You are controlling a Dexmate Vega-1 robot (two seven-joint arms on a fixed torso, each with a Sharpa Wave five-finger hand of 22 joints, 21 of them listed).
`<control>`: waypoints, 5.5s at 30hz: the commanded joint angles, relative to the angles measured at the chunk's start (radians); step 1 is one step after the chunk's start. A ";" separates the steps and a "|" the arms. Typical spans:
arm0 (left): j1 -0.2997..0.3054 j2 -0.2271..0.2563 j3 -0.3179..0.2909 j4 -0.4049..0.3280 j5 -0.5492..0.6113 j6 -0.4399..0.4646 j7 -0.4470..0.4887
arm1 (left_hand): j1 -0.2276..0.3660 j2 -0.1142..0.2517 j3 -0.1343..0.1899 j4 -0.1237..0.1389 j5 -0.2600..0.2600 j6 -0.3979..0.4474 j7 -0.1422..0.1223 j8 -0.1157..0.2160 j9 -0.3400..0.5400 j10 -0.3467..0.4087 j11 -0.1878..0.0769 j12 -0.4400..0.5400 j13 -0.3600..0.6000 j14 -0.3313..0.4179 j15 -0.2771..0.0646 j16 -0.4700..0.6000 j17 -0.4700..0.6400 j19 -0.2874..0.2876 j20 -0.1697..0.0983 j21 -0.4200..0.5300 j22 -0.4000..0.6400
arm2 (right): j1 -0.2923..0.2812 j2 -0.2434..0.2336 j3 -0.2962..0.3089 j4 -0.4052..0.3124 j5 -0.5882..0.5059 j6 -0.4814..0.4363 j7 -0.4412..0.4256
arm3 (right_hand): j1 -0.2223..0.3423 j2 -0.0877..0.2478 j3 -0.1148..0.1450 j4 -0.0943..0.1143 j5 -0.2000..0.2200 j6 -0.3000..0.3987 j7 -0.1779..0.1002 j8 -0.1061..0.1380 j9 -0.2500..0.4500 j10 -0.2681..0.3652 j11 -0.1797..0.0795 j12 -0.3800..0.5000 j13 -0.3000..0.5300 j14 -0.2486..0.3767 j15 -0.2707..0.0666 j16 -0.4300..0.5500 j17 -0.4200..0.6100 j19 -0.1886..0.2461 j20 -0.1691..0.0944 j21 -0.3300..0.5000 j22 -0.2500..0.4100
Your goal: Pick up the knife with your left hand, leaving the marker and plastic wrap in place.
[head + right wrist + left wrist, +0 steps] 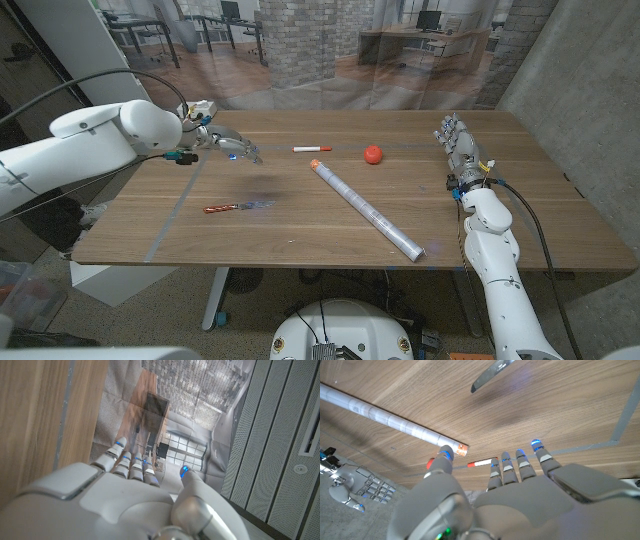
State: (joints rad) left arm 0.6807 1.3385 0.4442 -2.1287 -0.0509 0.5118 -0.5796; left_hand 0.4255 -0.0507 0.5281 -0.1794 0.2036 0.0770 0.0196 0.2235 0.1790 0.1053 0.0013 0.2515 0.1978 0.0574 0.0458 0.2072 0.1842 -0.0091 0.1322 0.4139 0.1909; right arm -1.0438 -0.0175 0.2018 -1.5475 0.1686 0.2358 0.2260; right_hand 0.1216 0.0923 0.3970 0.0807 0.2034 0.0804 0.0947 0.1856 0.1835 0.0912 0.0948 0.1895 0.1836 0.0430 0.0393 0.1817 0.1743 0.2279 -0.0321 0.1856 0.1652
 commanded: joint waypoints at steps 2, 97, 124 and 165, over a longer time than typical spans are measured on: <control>-0.079 -0.014 0.059 -0.028 0.122 0.049 -0.123 | 0.038 0.003 0.010 -0.006 0.008 0.007 -0.001 0.004 0.006 0.004 -0.003 0.001 0.006 0.009 -0.001 0.004 0.003 0.008 0.001 -0.003 0.003 | 0.004 0.003 0.003 0.009 0.002 0.011 -0.004 | -0.007 0.000 -0.007 0.002 0.007 0.005 0.002 0.008 0.002 0.007 -0.001 0.002 0.003 0.009 0.004 0.008 0.006 0.005 -0.002 0.007 0.005; 0.187 -0.014 0.082 -0.206 0.843 0.246 -0.228 | 0.487 0.030 -0.044 0.030 -0.018 -0.062 0.001 0.013 0.031 -0.061 -0.050 0.084 0.100 -0.002 -0.039 0.038 0.048 0.026 -0.028 -0.024 0.020 | -0.045 0.046 -0.011 -0.020 -0.009 0.108 -0.057 | -0.022 -0.004 -0.018 0.009 0.012 0.029 -0.001 0.011 0.002 0.043 -0.005 0.007 0.003 0.033 -0.001 0.011 0.005 0.025 -0.002 0.010 0.005; 0.273 -0.015 0.105 -0.184 0.921 0.287 -0.150 | 0.518 0.052 -0.059 0.023 -0.015 -0.029 0.003 0.021 0.034 -0.041 -0.054 0.121 0.117 0.026 -0.045 0.053 0.062 0.030 -0.027 -0.024 0.021 | -0.070 0.057 -0.023 -0.042 -0.022 0.107 -0.078 | -0.024 -0.005 -0.020 0.010 0.014 0.033 -0.003 0.011 0.002 0.048 -0.007 0.007 0.003 0.038 -0.003 0.010 0.005 0.027 -0.002 0.009 0.005; 0.349 -0.063 0.146 -0.127 1.003 0.294 0.048 | 0.560 0.070 -0.098 0.017 -0.015 0.022 -0.001 0.035 0.039 0.005 -0.072 0.192 0.149 0.084 -0.069 0.090 0.095 0.066 -0.024 -0.012 0.021 | -0.080 0.067 -0.030 -0.032 -0.026 0.119 -0.097 | -0.025 -0.006 -0.023 0.010 0.016 0.035 -0.004 0.009 0.002 0.049 -0.006 0.004 0.003 0.040 -0.003 0.008 0.004 0.031 -0.002 0.009 0.005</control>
State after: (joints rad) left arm 1.0165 1.2944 0.5722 -2.2668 0.9186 0.8059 -0.5510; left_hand 0.9692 0.0186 0.4305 -0.1582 0.1827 0.0986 0.0160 0.2554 0.2165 0.1070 -0.0715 0.4365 0.3414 0.1354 -0.0231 0.2925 0.2766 0.0497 0.1055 0.3928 0.2068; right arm -1.1220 0.0481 0.1708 -1.5842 0.1398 0.3500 0.1301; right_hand 0.1032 0.0844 0.3767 0.0925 0.2113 0.1055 0.0911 0.1935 0.1835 0.1322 0.0893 0.1895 0.1836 0.0790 0.0356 0.1885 0.1742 0.2439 -0.0341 0.1856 0.1651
